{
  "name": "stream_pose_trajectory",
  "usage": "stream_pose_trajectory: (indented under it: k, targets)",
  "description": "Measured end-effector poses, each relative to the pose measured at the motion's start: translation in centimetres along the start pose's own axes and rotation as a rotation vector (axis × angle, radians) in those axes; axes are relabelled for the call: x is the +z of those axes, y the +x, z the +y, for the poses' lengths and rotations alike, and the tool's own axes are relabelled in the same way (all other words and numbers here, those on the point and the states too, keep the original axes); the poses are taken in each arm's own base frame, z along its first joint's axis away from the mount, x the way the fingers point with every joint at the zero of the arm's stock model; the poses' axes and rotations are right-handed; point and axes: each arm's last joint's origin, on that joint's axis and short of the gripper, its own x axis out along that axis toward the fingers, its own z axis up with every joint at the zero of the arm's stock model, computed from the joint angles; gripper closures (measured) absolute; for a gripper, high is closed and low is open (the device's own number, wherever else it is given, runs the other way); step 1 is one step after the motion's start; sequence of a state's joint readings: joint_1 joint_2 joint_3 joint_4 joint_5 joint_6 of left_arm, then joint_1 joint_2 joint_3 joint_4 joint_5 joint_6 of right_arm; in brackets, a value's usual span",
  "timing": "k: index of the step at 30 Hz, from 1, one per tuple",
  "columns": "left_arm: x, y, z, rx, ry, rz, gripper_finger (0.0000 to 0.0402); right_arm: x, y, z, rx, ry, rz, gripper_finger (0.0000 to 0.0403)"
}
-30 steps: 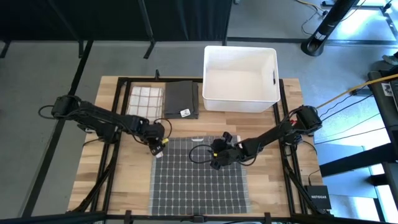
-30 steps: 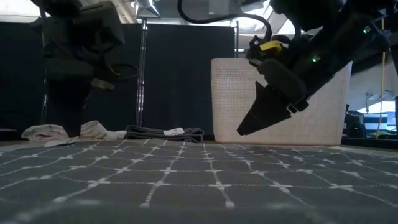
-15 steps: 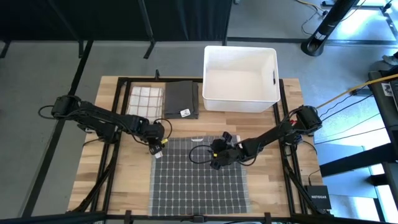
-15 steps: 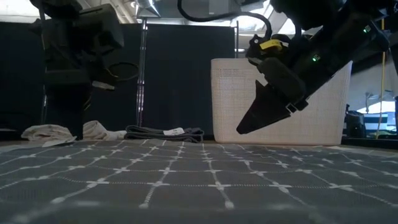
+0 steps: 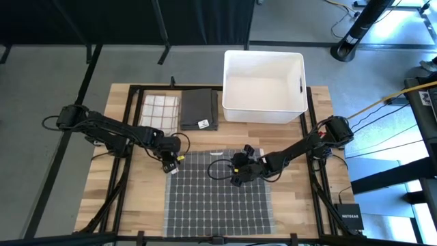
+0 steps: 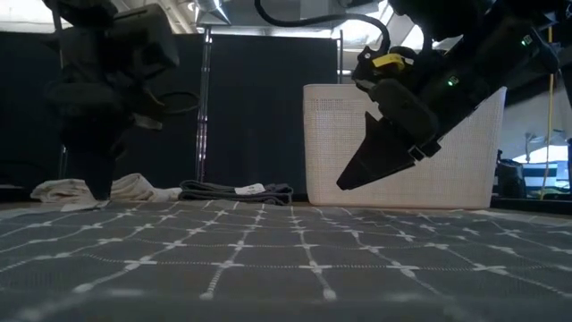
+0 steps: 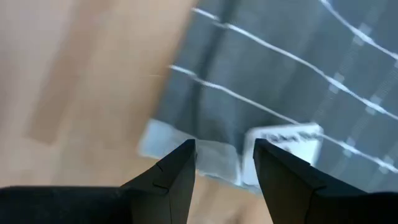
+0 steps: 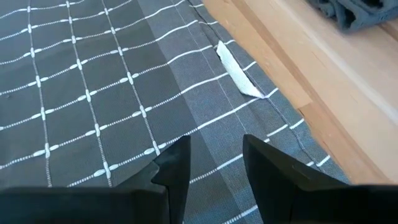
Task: Fold towel
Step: Fold the grey patterned towel
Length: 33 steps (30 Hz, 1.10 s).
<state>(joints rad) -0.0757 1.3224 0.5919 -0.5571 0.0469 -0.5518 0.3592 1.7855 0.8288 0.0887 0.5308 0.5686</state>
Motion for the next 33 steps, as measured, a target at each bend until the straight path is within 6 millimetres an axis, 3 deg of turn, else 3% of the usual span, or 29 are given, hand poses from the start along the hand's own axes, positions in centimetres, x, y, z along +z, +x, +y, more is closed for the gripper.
stream_pose_trajectory:
  k: [16,25,33]
  targets:
    - [0.8,-1.3,-1.0,-0.204,0.094,-0.096,0.0247,0.0,0.0,0.0,0.0,0.001,0.0,0.0254]
    - [0.1,0.0,-0.1,-0.074,0.049,-0.05,0.0247,0.0,0.0,0.0,0.0,0.002,0.0,0.0254]
    - [0.9,-0.7,0.4,-0.025,0.074,-0.104,0.0247,0.0,0.0,0.0,0.0,0.002,0.0,0.0254]
